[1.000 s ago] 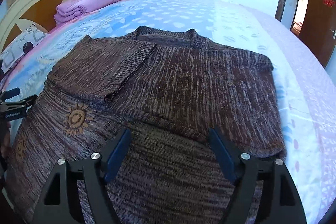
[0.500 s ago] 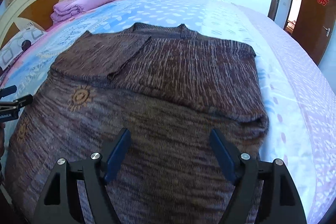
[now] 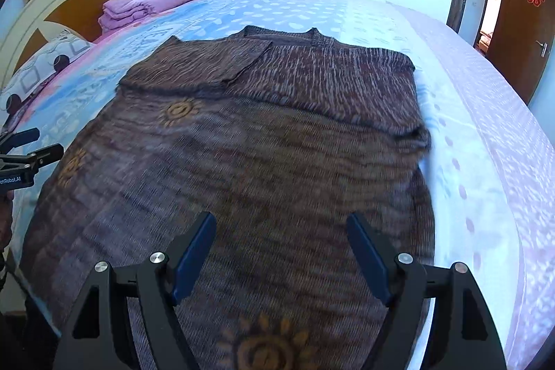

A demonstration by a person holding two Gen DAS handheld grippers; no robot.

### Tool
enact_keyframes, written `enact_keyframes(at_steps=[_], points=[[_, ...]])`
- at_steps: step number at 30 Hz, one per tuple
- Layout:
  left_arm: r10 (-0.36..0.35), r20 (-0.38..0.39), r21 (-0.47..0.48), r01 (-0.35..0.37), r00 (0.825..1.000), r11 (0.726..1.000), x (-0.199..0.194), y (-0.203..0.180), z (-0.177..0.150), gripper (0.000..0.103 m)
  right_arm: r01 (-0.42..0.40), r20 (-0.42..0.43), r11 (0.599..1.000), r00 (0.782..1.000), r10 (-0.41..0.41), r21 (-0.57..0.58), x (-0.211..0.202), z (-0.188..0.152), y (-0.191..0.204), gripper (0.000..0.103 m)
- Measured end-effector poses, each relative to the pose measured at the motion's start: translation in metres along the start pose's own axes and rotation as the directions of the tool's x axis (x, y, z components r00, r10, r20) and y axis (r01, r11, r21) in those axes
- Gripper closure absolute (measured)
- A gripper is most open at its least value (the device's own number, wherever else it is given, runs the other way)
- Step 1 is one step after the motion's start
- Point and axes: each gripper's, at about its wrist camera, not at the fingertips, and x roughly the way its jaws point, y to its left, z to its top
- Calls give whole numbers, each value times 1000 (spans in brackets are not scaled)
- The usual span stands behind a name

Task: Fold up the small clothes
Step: 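Move both open grippers over the sweater toward its ribbed hem, then close the left gripper on the hem while the right gripper grasps the hem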

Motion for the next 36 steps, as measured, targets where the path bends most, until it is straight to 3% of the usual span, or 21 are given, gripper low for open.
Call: enact_keyframes(at_steps=[8,11,15,18,21,25,30,33,36], points=[[-5,-9,61,5,1000,998,-24,5,-29,1,-24,-7,1000,1000,24,-12,-35,-36,12,25],[-25,-31,75,27,999,997,-33,7,-42,8,-16,-6,999,1000,16,-31,-49,-50,17,25],[-62,-55,68,65,997,996,-43,11,-59,10,-21,2,999,1000,21,-37,-66,-64,19,25],[-86,-82,71,92,993,993,-49,11,-73,20,-13,10,999,1000,13,-41,-77,-77,21,25],[-132,-127,67,141,983,988,-52,10,-88,31,-12,24,999,1000,13,-36,-86,-86,22,25],[-206,-182,-11,208,961,978,-51,16,-102,38,-14,48,1000,999,15,-22,-95,-100,24,25],[-256,-209,-64,248,944,967,-48,18,-109,42,-22,41,999,999,23,-28,-97,-111,28,25],[-270,-227,-86,257,936,963,-46,15,-115,54,-18,49,999,999,20,-27,-100,-112,27,25],[-280,-224,-84,268,933,960,-48,12,-119,57,-19,60,1000,998,19,-12,-104,-113,23,25]])
